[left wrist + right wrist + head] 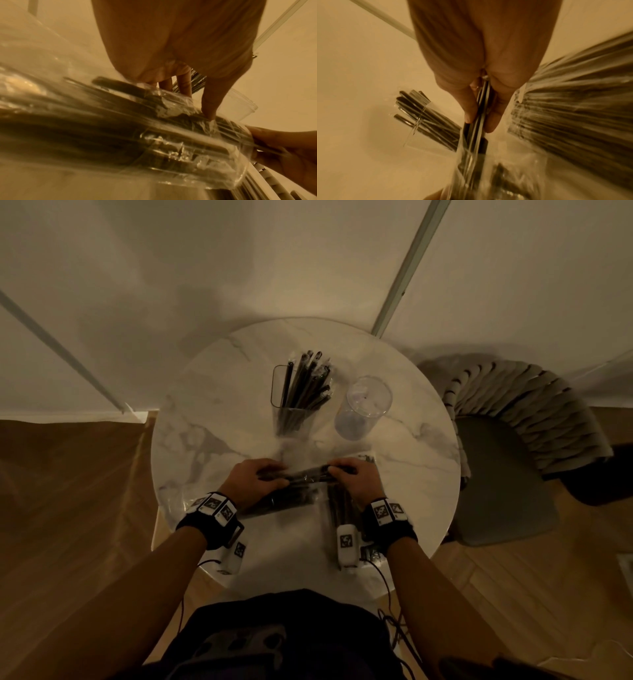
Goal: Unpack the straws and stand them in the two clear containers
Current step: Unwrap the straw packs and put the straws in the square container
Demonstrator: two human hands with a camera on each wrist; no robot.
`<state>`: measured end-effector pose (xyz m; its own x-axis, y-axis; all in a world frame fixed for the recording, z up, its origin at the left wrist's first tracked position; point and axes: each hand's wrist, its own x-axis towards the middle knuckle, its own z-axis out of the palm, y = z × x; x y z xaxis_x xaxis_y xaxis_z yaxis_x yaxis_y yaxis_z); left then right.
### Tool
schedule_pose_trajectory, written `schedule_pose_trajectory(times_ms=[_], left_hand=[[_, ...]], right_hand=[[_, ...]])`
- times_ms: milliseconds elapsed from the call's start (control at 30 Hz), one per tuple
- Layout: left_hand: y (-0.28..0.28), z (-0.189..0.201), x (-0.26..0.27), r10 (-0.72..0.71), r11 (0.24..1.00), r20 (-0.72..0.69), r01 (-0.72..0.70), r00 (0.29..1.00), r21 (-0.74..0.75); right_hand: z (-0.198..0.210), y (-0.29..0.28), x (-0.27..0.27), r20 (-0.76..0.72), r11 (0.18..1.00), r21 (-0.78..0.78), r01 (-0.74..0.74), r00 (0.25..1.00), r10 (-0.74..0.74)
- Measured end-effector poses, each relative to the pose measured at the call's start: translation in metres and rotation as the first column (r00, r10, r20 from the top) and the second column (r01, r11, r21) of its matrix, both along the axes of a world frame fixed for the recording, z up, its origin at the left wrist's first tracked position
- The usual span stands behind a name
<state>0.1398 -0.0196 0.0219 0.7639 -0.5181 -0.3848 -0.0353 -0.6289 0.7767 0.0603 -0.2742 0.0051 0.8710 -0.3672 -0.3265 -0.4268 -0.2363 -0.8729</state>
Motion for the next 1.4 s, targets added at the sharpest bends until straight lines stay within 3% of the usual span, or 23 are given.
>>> schedule_pose_trajectory(times_ms=[167, 267, 367, 467, 700, 1000, 1200, 1400], left_hand=[[0.003, -0.005, 0.000, 0.016, 0.999, 0.027, -0.017, 1.000, 0.042], [0.002, -0.003, -0.001, -0.007, 0.999, 0.047, 0.006, 0.999, 0.032], [0.002, -0.002, -0.001, -0.016, 0.999, 0.045, 0.014, 0.999, 0.034], [0.003, -0.005, 0.000, -0.018, 0.999, 0.020, 0.017, 1.000, 0.051], [0.004, -0.004, -0.004, -0.027, 0.992, -0.020, 0.030, 0.999, 0.125], [-0.002, -0.001, -0.009, -0.077, 0.979, -0.023, 0.080, 0.997, 0.189], [0.002, -0.004, -0.004, -0.055, 0.981, -0.026, 0.059, 0.998, 0.185], [0.003, -0.008, -0.003, -0.056, 0.979, -0.021, 0.059, 0.998, 0.197]], right_hand=[[0.006, -0.013, -0.001, -0.025, 1.000, -0.020, -0.010, 1.000, 0.010], [0.003, -0.012, -0.001, -0.099, 0.995, 0.075, -0.060, 0.993, 0.068], [0.009, -0.008, -0.001, -0.066, 0.975, 0.180, -0.130, 0.987, 0.144], [0.016, -0.005, 0.000, -0.049, 0.965, 0.157, -0.212, 0.974, 0.221], [0.021, -0.020, 0.003, -0.056, 0.983, 0.012, -0.181, 0.982, 0.181], [0.014, -0.015, 0.000, -0.074, 0.949, 0.310, -0.057, 0.994, 0.083], [0.013, -0.022, 0.000, -0.051, 0.950, 0.311, -0.007, 0.998, 0.024], [0.016, -0.019, -0.003, -0.027, 0.969, 0.227, -0.100, 0.994, 0.109]])
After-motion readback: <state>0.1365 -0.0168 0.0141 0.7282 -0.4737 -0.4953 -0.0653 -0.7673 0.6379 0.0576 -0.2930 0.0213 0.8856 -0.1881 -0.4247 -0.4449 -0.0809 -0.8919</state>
